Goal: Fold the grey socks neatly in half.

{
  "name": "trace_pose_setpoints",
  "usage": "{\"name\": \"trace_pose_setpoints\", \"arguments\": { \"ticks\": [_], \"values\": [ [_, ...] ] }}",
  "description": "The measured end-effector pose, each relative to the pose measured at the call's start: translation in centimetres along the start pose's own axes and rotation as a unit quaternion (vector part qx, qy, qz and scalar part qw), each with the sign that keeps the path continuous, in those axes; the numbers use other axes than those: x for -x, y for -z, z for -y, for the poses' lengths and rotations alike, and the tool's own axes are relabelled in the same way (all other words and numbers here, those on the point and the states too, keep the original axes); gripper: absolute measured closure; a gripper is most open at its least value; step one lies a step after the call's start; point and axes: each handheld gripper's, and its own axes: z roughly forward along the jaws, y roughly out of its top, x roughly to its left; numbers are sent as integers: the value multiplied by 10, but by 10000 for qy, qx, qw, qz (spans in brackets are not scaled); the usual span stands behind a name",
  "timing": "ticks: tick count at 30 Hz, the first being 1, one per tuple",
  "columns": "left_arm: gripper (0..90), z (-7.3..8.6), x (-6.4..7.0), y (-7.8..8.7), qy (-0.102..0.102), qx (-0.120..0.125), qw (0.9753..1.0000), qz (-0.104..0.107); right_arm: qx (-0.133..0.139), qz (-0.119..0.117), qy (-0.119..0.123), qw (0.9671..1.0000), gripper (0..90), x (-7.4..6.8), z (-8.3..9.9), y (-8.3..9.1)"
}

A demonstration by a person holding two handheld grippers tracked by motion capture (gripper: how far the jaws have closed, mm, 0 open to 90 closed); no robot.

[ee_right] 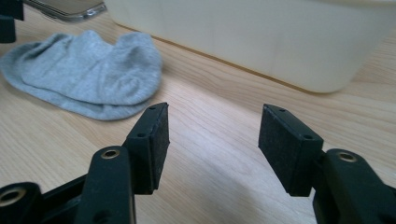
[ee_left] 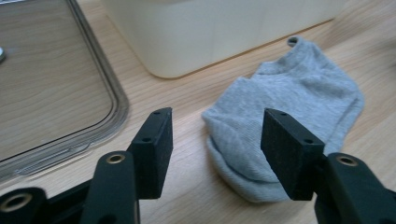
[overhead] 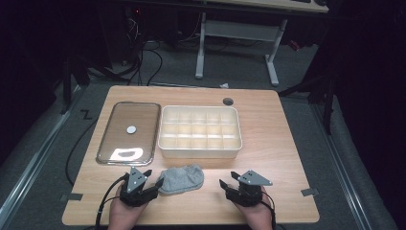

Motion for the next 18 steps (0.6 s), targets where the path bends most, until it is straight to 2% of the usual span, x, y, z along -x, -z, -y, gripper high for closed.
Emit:
{"name": "trace_pose_setpoints", "arguments": {
  "ticks": [1, 3, 4, 7, 11, 16, 18],
  "values": [
    [555, -1, 1, 0, -28, 10, 10000, 42, 34, -39, 33, 10000, 471, -1, -2, -1],
    [616, -1, 3, -1, -36, 33, 10000, 71, 32, -78, 30, 10000, 487, -2, -4, -2],
    [639, -3, 7, -3, -99, 38, 9999, 81, 29, -170, 19, 9998, 527, -5, -9, -5],
    [665, -4, 12, -9, -184, -10, 9998, 26, -77, -295, 139, 9994, 563, -12, -18, -14],
    [692, -6, 14, -15, -110, -56, 9999, -82, -256, -370, 371, 9983, 594, -27, -30, -34],
    [681, -2, 13, -24, -59, -339, 9992, -202, -459, -490, 310, 9973, 581, -34, -41, -57],
    [753, 0, 13, -26, -88, -429, 9986, -300, -622, -541, 256, 9963, 561, -36, -43, -67]
  ]
}}
